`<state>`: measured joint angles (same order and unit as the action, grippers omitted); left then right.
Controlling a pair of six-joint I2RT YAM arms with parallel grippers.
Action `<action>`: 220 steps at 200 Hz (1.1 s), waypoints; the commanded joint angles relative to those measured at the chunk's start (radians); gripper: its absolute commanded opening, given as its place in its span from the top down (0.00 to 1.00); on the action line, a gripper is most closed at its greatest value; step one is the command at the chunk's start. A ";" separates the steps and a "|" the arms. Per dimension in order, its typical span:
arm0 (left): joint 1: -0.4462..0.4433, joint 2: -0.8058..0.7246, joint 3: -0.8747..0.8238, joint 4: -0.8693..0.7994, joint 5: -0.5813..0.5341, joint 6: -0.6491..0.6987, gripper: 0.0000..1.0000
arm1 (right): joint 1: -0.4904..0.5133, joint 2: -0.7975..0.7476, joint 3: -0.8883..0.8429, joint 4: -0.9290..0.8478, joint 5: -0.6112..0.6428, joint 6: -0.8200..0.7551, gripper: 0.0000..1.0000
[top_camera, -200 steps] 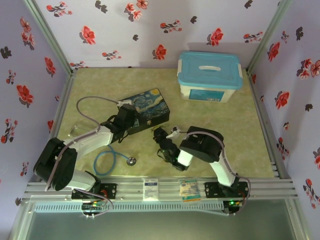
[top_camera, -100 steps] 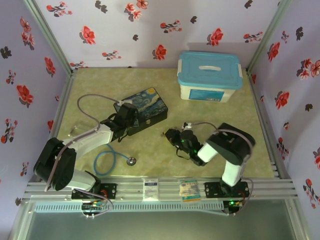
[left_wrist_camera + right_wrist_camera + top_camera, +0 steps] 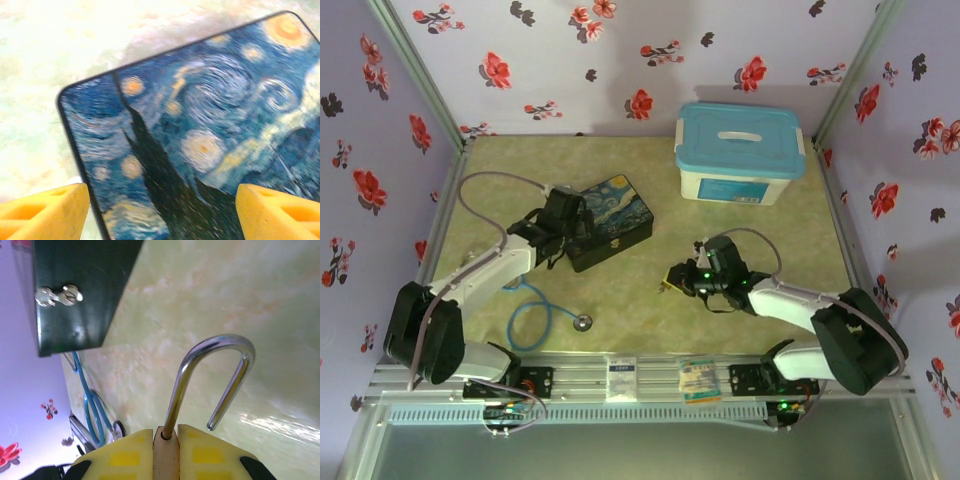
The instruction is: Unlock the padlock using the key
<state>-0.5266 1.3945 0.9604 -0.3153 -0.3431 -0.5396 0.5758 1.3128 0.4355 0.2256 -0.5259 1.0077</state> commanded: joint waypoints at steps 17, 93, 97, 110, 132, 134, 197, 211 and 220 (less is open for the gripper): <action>0.071 0.056 0.015 -0.007 0.005 -0.050 0.21 | -0.015 0.112 0.060 0.104 -0.226 -0.030 1.00; 0.098 0.201 0.057 0.106 0.120 -0.067 0.21 | -0.054 0.255 0.126 -0.074 -0.276 -0.174 1.00; 0.098 0.208 0.063 0.110 0.121 -0.063 0.21 | -0.055 0.257 0.128 -0.094 -0.273 -0.184 1.00; 0.107 0.233 0.084 0.117 0.138 -0.056 0.21 | -0.063 0.264 0.149 -0.183 -0.253 -0.227 1.00; 0.123 0.273 0.103 0.135 0.173 -0.066 0.21 | -0.073 0.275 0.178 -0.295 -0.231 -0.275 1.00; 0.125 0.276 0.102 0.139 0.177 -0.067 0.21 | -0.074 0.275 0.180 -0.306 -0.229 -0.280 1.00; 0.125 0.384 0.229 0.151 0.227 -0.028 0.22 | -0.128 0.334 0.241 -0.564 -0.130 -0.443 1.00; 0.126 0.385 0.244 0.142 0.226 -0.021 0.23 | -0.132 0.344 0.246 -0.581 -0.108 -0.450 1.00; 0.126 0.381 0.251 0.135 0.226 -0.020 0.23 | -0.137 0.349 0.255 -0.617 -0.078 -0.469 0.99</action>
<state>-0.4046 1.7668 1.1698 -0.1646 -0.1444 -0.5911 0.4561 1.6218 0.6861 -0.2409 -0.7219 0.6144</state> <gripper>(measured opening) 0.775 0.148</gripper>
